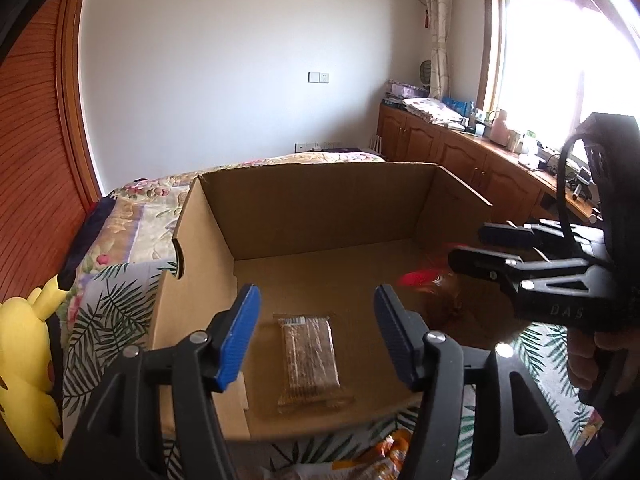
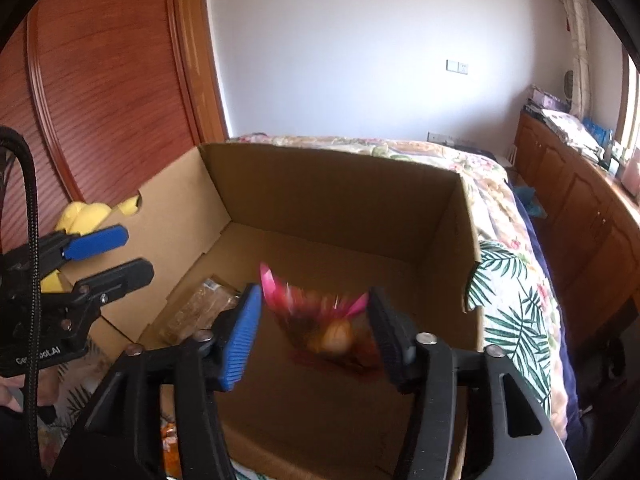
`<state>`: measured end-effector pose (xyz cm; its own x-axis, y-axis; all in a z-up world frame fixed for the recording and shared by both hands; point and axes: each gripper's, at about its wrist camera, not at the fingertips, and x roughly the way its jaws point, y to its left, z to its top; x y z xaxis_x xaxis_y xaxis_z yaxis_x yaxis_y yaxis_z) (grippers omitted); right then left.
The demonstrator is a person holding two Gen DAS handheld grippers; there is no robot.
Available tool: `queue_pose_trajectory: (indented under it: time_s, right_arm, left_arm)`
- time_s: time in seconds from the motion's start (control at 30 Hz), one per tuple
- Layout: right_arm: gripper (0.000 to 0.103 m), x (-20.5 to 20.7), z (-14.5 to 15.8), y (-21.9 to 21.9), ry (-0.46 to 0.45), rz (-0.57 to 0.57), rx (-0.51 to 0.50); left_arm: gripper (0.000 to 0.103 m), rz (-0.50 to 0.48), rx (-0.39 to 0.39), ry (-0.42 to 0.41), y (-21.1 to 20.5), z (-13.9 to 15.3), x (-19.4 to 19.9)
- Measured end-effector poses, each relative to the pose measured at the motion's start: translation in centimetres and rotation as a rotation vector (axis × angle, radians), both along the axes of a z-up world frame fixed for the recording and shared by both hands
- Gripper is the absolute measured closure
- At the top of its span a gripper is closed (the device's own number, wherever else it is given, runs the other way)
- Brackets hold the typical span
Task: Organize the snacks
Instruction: 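Move both tools back over the remaining snack packets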
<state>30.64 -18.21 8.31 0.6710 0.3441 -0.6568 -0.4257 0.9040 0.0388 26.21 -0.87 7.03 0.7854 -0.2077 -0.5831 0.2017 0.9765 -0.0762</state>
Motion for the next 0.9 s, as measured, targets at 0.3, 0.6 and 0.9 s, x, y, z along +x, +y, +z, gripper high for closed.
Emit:
queue_pose_trajectory:
  time_s: [0.3, 0.6, 0.9]
  right_arm:
    - [0.037, -3.4, 2.3, -1.7, -0.031, 0.003, 0.061]
    - [0.037, -10.2, 0.6, -5.0, -0.029, -0.015, 0.08]
    - [0.037, -15.4, -0.4, -7.4, -0.04, -0.043, 0.097]
  left_arm:
    - [0.031, -0.027, -0.009, -0.036, 0.1, 1.0, -5.2]
    - [0.031, -0.046, -0.005, -0.025, -0.1, -0.6, -11.2]
    - [0.031, -0.079, -0.002, -0.008, -1.5, -2.4, -16.1]
